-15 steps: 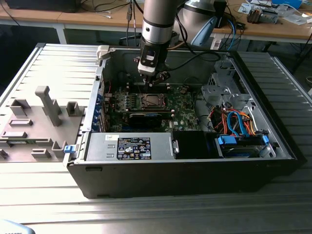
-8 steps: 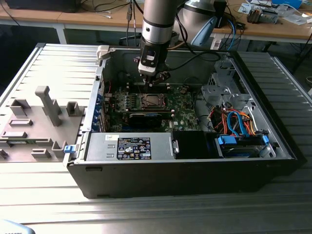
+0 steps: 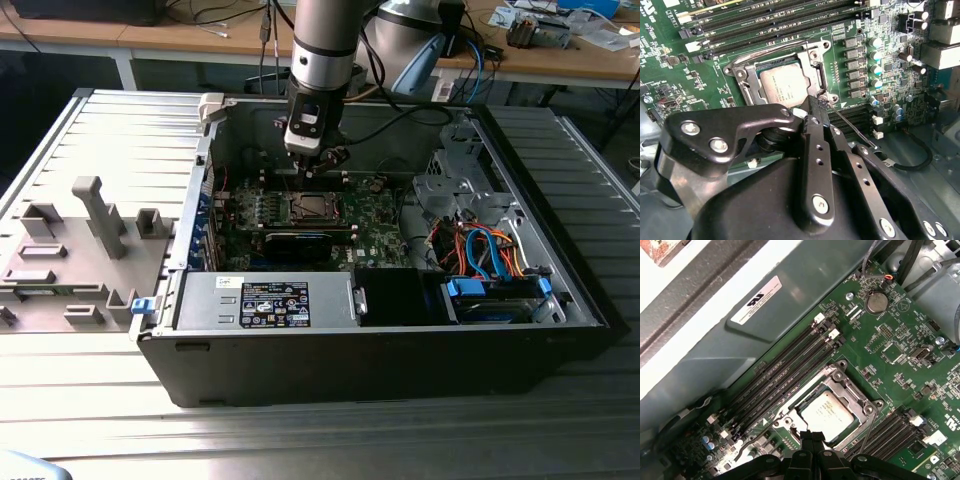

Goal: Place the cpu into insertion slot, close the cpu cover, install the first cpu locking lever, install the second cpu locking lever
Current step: 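Install the first cpu locking lever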

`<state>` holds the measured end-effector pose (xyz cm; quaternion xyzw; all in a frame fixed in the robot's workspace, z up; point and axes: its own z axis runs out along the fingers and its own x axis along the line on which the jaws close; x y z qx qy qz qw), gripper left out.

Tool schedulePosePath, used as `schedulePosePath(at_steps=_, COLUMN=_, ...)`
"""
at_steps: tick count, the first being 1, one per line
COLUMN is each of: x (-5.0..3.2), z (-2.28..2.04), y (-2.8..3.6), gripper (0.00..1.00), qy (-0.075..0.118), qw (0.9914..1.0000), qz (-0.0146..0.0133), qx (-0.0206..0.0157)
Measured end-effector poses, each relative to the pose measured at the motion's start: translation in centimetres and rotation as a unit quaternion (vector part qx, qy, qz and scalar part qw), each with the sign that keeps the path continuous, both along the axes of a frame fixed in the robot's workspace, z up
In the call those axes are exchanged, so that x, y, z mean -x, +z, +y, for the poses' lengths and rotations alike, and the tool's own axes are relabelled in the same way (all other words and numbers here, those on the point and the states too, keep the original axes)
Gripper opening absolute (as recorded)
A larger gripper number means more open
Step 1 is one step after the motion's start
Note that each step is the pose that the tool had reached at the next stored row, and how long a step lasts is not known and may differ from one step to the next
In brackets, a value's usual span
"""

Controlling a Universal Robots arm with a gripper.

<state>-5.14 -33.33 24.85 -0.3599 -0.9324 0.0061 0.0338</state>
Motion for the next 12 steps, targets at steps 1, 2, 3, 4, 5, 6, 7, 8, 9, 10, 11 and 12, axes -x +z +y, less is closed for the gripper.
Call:
schedulePosePath(at_steps=1, x=0.00, z=0.00, y=0.00, gripper=0.11, qy=0.001, qw=1.00000, qz=0.0000, qx=0.0000)
schedulePosePath(at_steps=2, x=0.00, z=0.00, y=0.00, gripper=0.11, qy=0.002, qw=1.00000, qz=0.0000, qx=0.0000)
schedulePosePath(at_steps=3, x=0.00, z=0.00, y=0.00, gripper=0.11, qy=0.002, qw=1.00000, qz=0.0000, qx=0.0000)
schedulePosePath(at_steps=4, x=0.00, z=0.00, y=0.00, gripper=0.11, qy=0.003, qw=1.00000, qz=0.0000, qx=0.0000)
schedulePosePath(at_steps=5, x=0.00, z=0.00, y=0.00, gripper=0.11, qy=0.004, qw=0.99999, qz=0.0000, qx=0.0000)
schedulePosePath(at_steps=6, x=0.00, z=0.00, y=0.00, gripper=0.11, qy=0.005, qw=0.99999, qz=0.0000, qx=0.0000)
schedulePosePath(at_steps=7, x=0.00, z=0.00, y=0.00, gripper=0.11, qy=0.005, qw=0.99999, qz=0.0000, qx=0.0000)
schedulePosePath(at_steps=8, x=0.00, z=0.00, y=0.00, gripper=0.11, qy=0.006, qw=0.99998, qz=0.0000, qx=0.0000)
schedulePosePath(at_steps=9, x=0.00, z=0.00, y=0.00, gripper=0.11, qy=0.007, qw=0.99998, qz=0.0000, qx=0.0000)
schedulePosePath(at_steps=10, x=0.00, z=0.00, y=0.00, gripper=0.11, qy=0.007, qw=0.99997, qz=0.0000, qx=0.0000)
schedulePosePath(at_steps=11, x=0.00, z=0.00, y=0.00, gripper=0.11, qy=0.009, qw=0.99996, qz=0.0000, qx=0.0000)
schedulePosePath(at_steps=12, x=0.00, z=0.00, y=0.00, gripper=0.11, qy=0.010, qw=0.99995, qz=0.0000, qx=0.0000)
